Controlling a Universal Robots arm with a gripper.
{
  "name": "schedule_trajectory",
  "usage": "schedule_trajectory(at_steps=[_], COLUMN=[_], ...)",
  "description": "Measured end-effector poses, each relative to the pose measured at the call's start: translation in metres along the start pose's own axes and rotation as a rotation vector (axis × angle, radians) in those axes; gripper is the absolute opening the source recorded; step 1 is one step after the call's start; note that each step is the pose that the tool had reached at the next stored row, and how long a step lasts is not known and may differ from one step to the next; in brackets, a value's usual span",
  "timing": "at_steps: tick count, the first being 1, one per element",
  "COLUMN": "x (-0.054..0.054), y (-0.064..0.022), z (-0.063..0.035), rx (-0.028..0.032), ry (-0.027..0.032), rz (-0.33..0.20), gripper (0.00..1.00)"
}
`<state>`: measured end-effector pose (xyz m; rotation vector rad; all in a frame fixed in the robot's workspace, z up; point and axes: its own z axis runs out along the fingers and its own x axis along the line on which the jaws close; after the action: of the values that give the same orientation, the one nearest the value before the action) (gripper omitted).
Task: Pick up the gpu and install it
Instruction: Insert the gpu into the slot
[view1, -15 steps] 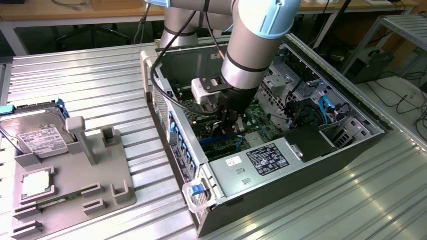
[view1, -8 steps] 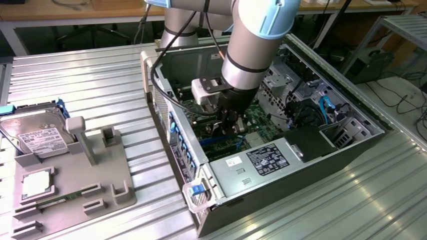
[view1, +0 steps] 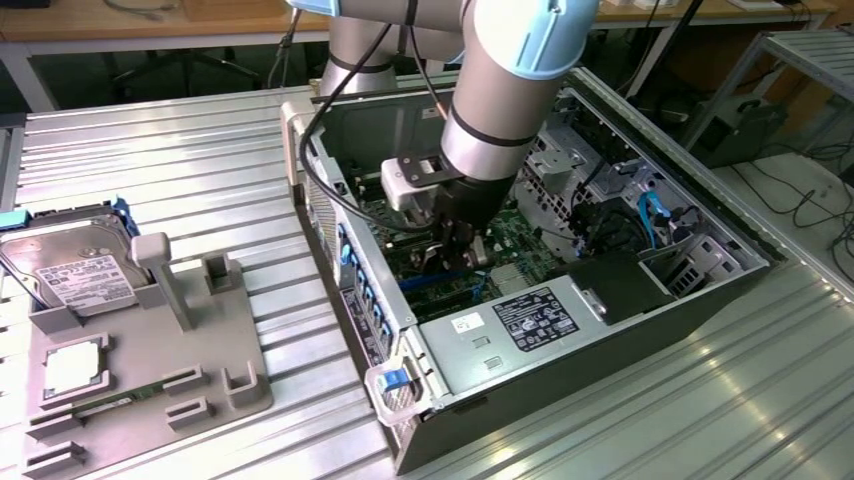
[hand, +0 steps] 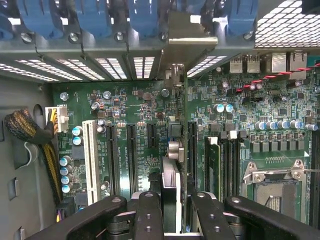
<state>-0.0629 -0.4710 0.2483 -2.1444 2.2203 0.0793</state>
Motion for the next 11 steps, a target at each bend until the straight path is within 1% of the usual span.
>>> schedule_trajectory(at_steps=[7,11], x=[0.0003,0.0005], y=[0.0001,0.0002], z=[0.0038,0.0068], rx=[0.0,-0.0004], ry=[-0.0016,-0.0051], rz=[0.0,0.0], gripper=[0.27,0.27])
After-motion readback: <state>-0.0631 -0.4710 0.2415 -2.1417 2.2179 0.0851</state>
